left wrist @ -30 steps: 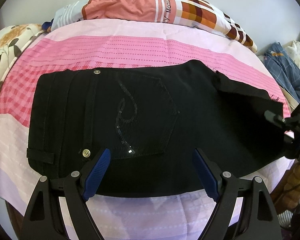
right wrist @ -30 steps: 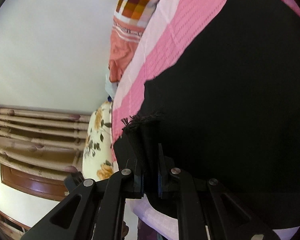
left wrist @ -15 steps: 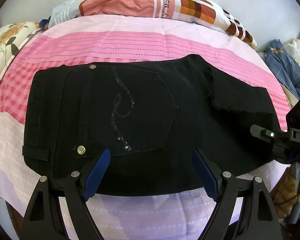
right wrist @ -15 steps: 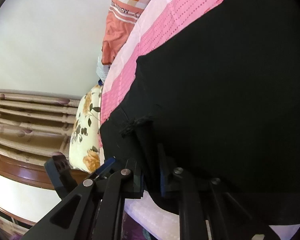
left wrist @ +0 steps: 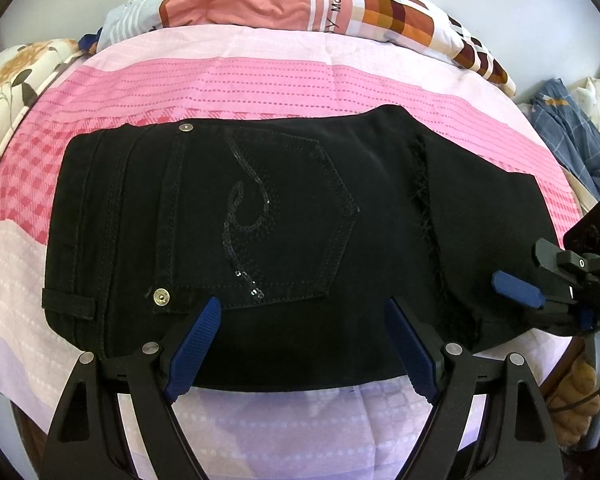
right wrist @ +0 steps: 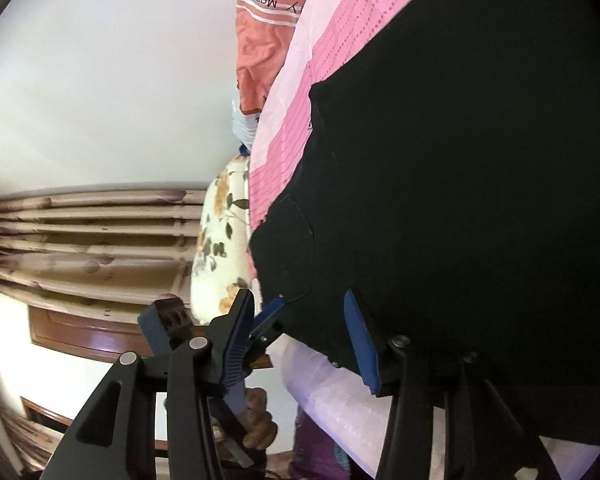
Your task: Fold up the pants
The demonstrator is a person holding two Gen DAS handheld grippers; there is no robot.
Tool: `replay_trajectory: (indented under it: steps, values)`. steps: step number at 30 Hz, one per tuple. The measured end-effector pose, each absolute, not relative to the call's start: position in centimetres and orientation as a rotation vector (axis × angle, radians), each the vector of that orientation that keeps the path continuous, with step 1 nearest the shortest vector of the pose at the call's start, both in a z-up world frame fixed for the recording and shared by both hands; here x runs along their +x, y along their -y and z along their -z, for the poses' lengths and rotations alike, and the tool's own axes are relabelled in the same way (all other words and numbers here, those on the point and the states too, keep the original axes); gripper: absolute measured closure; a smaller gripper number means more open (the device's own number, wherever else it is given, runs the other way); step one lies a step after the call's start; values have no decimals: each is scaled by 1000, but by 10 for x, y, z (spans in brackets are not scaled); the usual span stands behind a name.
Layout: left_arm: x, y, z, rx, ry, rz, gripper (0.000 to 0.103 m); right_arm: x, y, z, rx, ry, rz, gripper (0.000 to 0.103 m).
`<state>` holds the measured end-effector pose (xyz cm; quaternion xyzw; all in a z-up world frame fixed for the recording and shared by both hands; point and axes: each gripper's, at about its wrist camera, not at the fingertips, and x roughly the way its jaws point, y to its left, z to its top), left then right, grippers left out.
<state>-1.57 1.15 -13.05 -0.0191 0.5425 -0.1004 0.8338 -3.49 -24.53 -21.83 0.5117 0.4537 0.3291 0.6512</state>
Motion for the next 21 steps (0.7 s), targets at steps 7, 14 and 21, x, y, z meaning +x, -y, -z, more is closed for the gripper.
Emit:
replay_trajectory:
  steps: [7, 14, 21]
  values:
    - [-18, -11, 128, -26, -1135, 212, 19, -42, 275, 225, 1314, -971, -772, 57]
    - [-17, -10, 132, -39, -1148, 220, 19, -41, 258, 220, 1202, -1029, -797, 56]
    - [-17, -5, 132, -18, -1149, 230, 19, -39, 253, 220, 1139, -1068, -813, 57]
